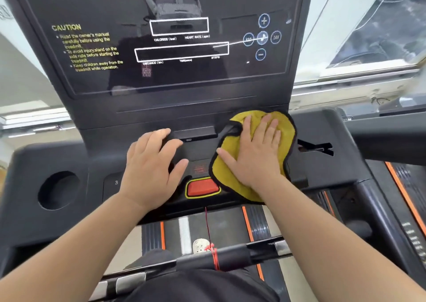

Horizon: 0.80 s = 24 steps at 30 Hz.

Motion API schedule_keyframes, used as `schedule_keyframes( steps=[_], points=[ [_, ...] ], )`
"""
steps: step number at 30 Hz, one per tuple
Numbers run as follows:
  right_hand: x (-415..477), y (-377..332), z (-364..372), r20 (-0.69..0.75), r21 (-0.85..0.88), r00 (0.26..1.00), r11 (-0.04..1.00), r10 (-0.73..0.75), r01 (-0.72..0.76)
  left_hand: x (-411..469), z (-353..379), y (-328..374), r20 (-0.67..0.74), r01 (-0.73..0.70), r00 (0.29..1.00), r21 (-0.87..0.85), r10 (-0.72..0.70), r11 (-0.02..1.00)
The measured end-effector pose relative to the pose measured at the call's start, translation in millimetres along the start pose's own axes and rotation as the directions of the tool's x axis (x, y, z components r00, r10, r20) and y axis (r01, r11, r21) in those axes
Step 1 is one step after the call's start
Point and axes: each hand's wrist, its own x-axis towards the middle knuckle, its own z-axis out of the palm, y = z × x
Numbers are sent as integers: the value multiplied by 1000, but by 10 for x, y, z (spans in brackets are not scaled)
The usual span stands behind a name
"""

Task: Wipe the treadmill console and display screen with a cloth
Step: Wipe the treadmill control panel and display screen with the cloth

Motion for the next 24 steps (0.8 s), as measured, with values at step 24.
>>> schedule_keyframes(
  steps=[24],
  points=[
    [705, 319, -169, -375, 214, 927, 974, 12, 74, 673, -188, 260, -226, -62, 971, 99, 83, 993]
  ],
)
